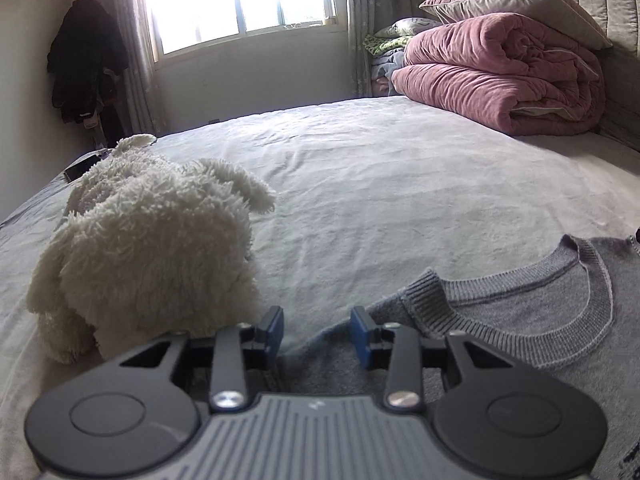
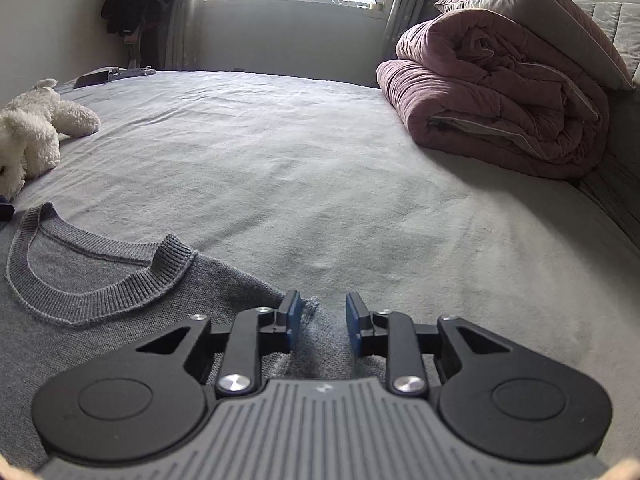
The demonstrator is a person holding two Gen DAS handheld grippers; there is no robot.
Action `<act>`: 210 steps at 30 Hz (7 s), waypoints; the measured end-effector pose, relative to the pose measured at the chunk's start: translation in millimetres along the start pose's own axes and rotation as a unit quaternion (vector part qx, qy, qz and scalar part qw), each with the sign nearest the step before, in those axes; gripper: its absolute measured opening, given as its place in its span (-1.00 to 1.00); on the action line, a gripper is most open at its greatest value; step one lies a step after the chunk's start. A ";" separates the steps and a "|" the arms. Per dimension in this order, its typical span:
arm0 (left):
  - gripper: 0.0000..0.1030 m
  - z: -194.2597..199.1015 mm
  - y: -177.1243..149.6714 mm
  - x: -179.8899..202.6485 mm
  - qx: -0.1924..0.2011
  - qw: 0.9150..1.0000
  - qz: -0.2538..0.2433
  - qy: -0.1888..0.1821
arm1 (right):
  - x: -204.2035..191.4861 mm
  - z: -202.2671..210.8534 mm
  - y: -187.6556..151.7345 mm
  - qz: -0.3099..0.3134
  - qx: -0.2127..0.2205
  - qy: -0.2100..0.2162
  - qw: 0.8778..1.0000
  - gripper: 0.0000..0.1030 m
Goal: Fold clothes
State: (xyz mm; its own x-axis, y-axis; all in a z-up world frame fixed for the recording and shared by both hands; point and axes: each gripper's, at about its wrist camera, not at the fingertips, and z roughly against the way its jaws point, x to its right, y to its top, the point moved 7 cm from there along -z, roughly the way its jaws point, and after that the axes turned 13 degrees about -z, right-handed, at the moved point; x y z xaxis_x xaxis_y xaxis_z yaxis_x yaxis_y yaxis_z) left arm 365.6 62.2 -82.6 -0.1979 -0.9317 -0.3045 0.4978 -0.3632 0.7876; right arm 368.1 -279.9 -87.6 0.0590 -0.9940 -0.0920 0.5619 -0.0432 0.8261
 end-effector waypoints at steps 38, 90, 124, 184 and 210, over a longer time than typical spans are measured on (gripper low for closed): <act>-0.26 -38.4 80.5 211.2 0.028 0.982 0.025 -0.184 | 156.8 40.7 -45.7 -0.247 0.029 -0.014 0.968 -0.86; -0.81 80.9 75.2 393.3 0.058 0.861 -0.131 -0.488 | 166.6 60.5 -45.5 -0.282 0.008 0.017 0.959 -0.74; 0.25 114.9 -77.2 55.8 0.001 0.980 0.102 -0.169 | 74.8 76.1 -60.8 -0.096 -0.018 0.055 0.994 0.35; -0.20 382.2 -243.6 78.3 -0.164 0.909 0.230 -0.307 | 58.5 379.8 -231.7 -0.198 -0.146 0.094 0.965 0.29; -0.95 390.4 -262.2 54.4 -0.143 0.909 0.270 -0.282 | 69.7 365.6 -231.6 -0.166 -0.103 -0.005 0.981 -0.92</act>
State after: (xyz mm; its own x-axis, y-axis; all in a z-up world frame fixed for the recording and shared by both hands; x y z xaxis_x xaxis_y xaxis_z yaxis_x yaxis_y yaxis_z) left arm -105.3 108.5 -96.6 -0.2214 -0.8530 0.4726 0.8339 0.0856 0.5452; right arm -59.6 -375.9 -82.0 -0.1632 -0.9294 -0.3310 0.7035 -0.3448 0.6214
